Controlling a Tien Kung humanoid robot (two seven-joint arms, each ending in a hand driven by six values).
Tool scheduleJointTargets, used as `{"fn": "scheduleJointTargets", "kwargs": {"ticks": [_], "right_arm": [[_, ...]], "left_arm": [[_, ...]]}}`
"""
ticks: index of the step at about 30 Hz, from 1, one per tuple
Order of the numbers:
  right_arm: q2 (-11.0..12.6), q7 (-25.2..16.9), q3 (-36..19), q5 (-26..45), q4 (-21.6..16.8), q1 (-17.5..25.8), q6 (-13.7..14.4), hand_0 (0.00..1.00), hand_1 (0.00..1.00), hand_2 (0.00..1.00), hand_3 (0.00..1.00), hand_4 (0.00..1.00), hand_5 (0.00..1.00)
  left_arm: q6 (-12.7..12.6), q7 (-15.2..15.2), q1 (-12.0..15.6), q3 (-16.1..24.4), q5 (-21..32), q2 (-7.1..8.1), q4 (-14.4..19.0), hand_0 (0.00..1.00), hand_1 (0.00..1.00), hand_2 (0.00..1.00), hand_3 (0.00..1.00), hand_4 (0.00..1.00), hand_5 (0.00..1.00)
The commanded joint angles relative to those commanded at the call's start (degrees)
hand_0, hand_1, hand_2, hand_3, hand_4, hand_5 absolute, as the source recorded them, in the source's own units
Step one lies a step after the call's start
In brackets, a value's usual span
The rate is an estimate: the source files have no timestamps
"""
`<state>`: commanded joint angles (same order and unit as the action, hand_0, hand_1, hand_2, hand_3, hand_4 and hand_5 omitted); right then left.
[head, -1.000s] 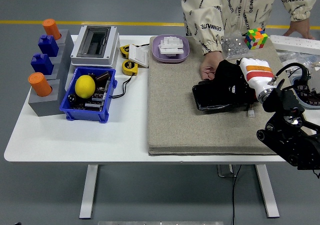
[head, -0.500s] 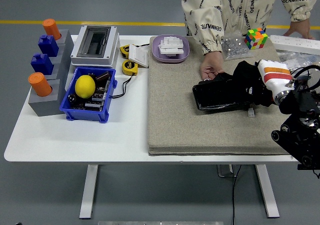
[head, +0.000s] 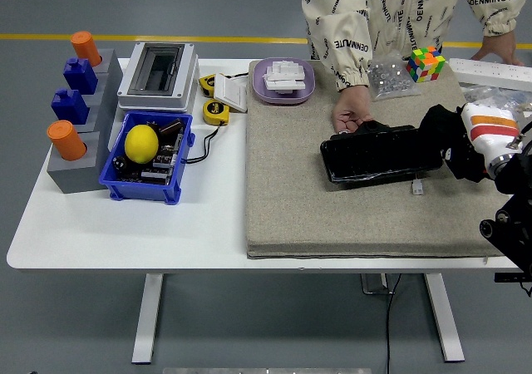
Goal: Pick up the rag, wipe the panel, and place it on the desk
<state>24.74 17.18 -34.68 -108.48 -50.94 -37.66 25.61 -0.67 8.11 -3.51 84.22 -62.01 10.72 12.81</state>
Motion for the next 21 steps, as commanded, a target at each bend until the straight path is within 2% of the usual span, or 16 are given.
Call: {"fn": "scheduleJointTargets", "kwargs": {"ticks": [9,21], "right_arm": [[2.4,0.0,-1.4,-0.4,0.2,1.3,-0.3,0.308,0.43,0.455,0.487,0.912,0.14],[3.1,0.1,-2.9,-0.6,0.2,2.2,-0.2,0.308,0.43,0.454,0.487,0.912,0.14]], "left_arm": [[0.0,0.0,0.1,0.0,0.0,-0.12,0.0,0.612,0.639,0.655,0.561,0.626,0.436],[0.0,0.0,0.3,0.1,0.1,-0.22,0.0,0.61,0.639,0.653,0.561,0.624,0.434]]}}
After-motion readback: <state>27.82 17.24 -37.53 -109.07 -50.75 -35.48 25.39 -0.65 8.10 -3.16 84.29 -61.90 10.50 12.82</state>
